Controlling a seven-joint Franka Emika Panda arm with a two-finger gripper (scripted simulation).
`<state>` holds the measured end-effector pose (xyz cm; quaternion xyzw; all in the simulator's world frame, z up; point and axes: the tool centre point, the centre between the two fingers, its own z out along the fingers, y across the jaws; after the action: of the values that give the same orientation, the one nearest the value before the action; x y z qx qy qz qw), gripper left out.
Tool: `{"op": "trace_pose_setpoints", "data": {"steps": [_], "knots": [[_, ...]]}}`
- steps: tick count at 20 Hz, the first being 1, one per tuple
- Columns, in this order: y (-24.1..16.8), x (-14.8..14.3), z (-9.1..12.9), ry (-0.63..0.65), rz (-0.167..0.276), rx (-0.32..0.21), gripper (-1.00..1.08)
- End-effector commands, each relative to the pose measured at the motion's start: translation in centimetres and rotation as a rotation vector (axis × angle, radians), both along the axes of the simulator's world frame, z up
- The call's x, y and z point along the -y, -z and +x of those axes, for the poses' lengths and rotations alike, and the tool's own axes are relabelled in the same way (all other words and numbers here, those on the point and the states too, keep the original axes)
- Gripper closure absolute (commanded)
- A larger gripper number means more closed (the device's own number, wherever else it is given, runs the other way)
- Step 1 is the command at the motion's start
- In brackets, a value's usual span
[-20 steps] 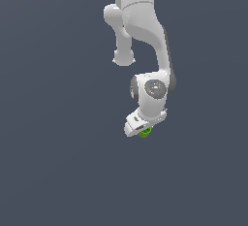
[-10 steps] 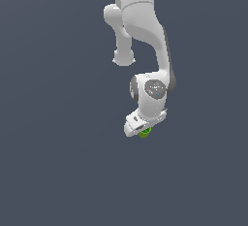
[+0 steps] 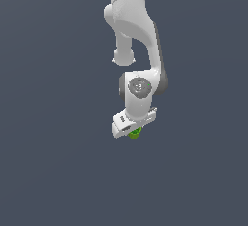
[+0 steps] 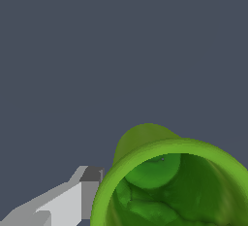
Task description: Pick up the object and move it to a goal position.
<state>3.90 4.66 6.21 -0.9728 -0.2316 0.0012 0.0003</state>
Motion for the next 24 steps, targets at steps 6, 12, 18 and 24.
{"op": "trace_pose_setpoints", "data": {"steps": [6,12,18,24], "knots": [[-3.1,7.9,2.0,0.001,0.000,0.002,1.08],[-5.7,14.4,3.8,0.001,0.001,0.002,1.08],[-8.0,20.3,5.4,0.001,0.001,0.002,1.08],[-9.6,24.4,6.7,0.001,0.001,0.002,1.08]]}}
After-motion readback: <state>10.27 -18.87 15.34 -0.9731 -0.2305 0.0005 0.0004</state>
